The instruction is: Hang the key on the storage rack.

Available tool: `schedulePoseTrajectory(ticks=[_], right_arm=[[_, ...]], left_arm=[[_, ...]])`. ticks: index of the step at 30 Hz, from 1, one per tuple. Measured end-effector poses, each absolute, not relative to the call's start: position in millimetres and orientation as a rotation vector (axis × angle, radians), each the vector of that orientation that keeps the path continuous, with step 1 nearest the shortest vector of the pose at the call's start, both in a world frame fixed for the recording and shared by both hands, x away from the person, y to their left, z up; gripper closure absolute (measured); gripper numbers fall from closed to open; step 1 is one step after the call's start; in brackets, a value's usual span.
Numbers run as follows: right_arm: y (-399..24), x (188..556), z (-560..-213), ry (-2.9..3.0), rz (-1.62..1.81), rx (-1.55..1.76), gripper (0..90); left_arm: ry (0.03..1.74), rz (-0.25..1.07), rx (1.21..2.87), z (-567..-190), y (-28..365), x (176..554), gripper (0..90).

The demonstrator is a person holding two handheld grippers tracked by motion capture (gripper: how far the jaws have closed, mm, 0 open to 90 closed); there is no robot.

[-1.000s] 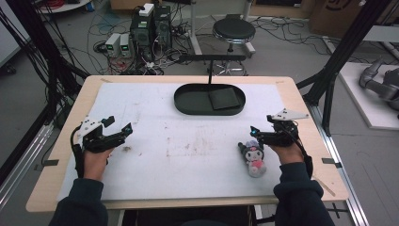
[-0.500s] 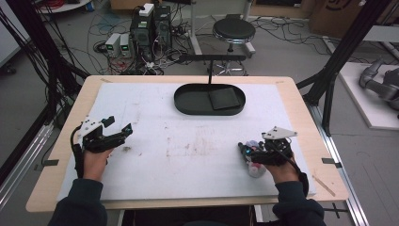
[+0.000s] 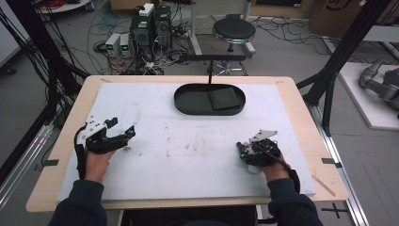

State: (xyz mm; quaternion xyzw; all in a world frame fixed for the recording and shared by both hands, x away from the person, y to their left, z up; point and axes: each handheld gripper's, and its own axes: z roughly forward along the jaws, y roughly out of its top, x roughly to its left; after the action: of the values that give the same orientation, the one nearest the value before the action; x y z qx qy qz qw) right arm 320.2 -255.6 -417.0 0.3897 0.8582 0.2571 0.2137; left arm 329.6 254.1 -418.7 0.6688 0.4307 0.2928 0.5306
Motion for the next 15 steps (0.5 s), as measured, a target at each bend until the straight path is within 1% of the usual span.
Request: schedulePoseTrajectory(ticks=[5, 8, 9, 12, 15], right_arm=[[-253, 332, -411, 2.381, 0.783, 1.029, 45.1], [-247, 350, -405, 2.366, 0.791, 0.882, 44.3], [-247, 350, -405, 2.366, 0.791, 0.882, 44.3], [-244, 366, -411, 2.37, 0.8, 0.805, 43.6], [-242, 371, -417, 2.376, 0.773, 0.799, 41.6]], left_arm=[[1.052, 0.703, 1.575, -420, 260, 333, 22.0], [1.047, 0.707, 1.571, -419, 259, 332, 22.2], [1.048, 0.709, 1.573, -419, 259, 332, 22.2], [1.045, 0.713, 1.567, -418, 259, 331, 22.5], [1.046, 0.716, 1.567, -418, 259, 331, 22.7]])
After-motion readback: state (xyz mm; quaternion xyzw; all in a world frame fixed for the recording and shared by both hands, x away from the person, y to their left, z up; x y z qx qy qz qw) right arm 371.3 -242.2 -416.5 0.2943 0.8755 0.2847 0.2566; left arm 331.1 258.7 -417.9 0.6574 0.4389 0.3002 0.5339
